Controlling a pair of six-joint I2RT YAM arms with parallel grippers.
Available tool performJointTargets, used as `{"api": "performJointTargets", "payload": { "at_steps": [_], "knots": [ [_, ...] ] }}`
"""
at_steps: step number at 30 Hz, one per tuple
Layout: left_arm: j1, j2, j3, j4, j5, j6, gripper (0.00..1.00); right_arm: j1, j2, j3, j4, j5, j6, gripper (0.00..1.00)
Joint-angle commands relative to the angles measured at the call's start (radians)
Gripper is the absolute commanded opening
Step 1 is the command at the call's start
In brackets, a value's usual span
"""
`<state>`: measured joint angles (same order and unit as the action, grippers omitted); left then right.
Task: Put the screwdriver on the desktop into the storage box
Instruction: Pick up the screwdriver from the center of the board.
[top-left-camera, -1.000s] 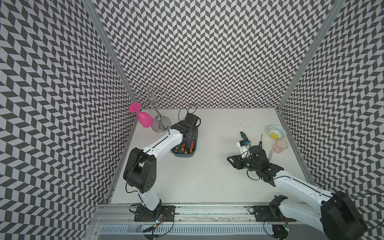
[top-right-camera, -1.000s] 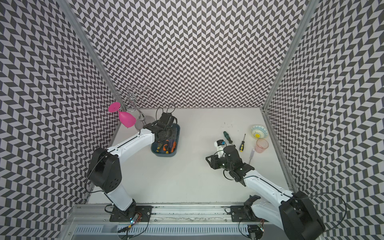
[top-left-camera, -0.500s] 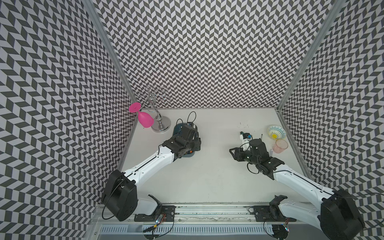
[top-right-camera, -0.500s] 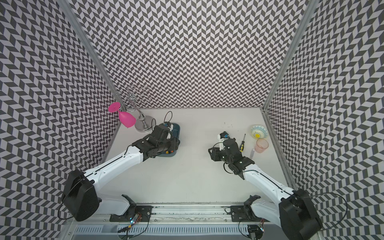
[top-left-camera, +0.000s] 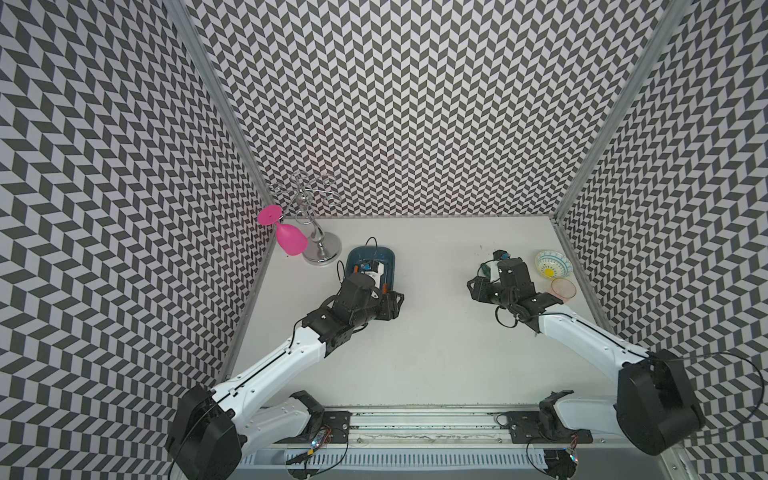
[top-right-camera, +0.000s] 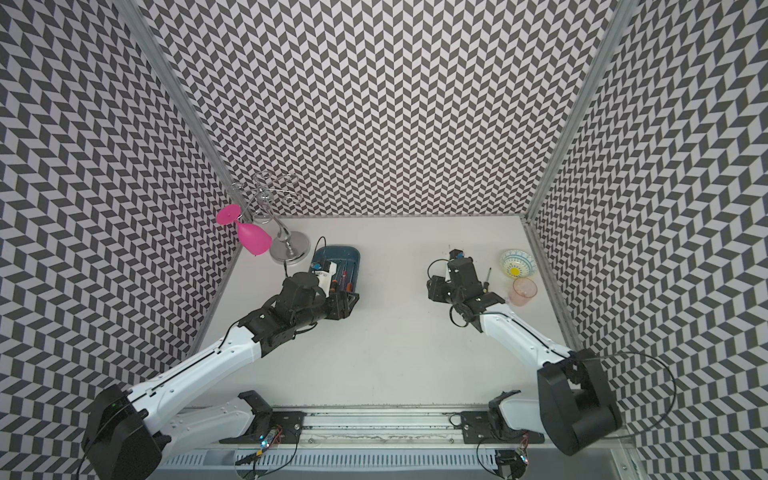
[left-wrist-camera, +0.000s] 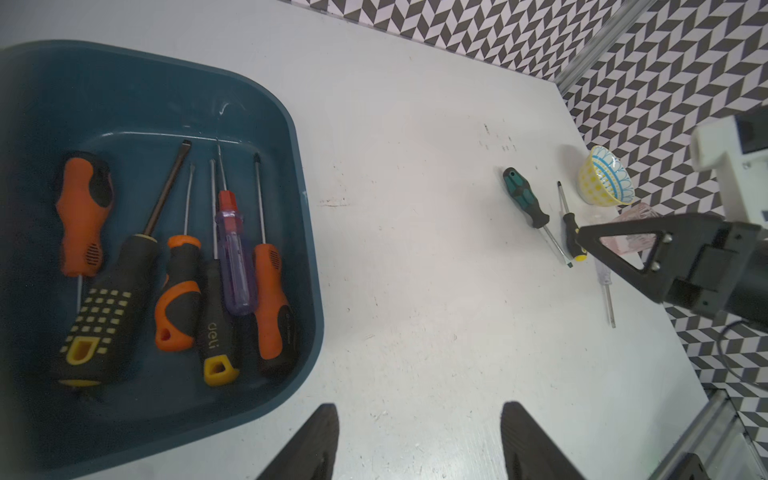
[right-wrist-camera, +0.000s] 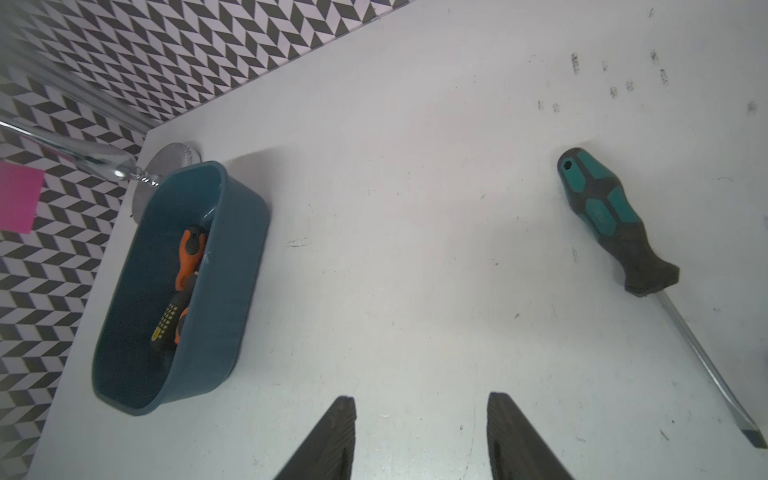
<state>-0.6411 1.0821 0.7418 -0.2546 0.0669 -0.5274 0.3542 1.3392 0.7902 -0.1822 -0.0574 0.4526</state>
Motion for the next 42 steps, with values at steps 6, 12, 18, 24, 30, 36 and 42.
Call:
{"api": "performJointTargets", "payload": {
  "at_steps": [6,12,18,24,30,36,42],
  "knots": [
    [-0.018,-0.038,-0.065,0.085,0.053,-0.047,0.66,-0.059,0.104,0.090,-0.048,0.094,0.001,0.54],
    [-0.034,-0.019,-0.082,0.109,0.073,-0.066,0.66,-0.103,0.197,0.175,-0.093,0.169,-0.003,0.54],
    [-0.043,-0.026,-0.087,0.107,0.074,-0.069,0.66,-0.155,0.308,0.261,-0.115,0.186,-0.021,0.54],
    [-0.045,-0.038,-0.097,0.098,0.072,-0.074,0.66,-0.180,0.411,0.323,-0.121,0.203,-0.045,0.53],
    [-0.046,-0.038,-0.102,0.095,0.074,-0.078,0.65,-0.195,0.488,0.363,-0.137,0.181,-0.067,0.50],
    [-0.046,-0.037,-0.106,0.098,0.076,-0.081,0.65,-0.195,0.525,0.375,-0.139,0.169,-0.078,0.48],
    [-0.046,-0.036,-0.108,0.103,0.080,-0.086,0.65,-0.194,0.556,0.375,-0.141,0.140,-0.083,0.44]
  ]
}}
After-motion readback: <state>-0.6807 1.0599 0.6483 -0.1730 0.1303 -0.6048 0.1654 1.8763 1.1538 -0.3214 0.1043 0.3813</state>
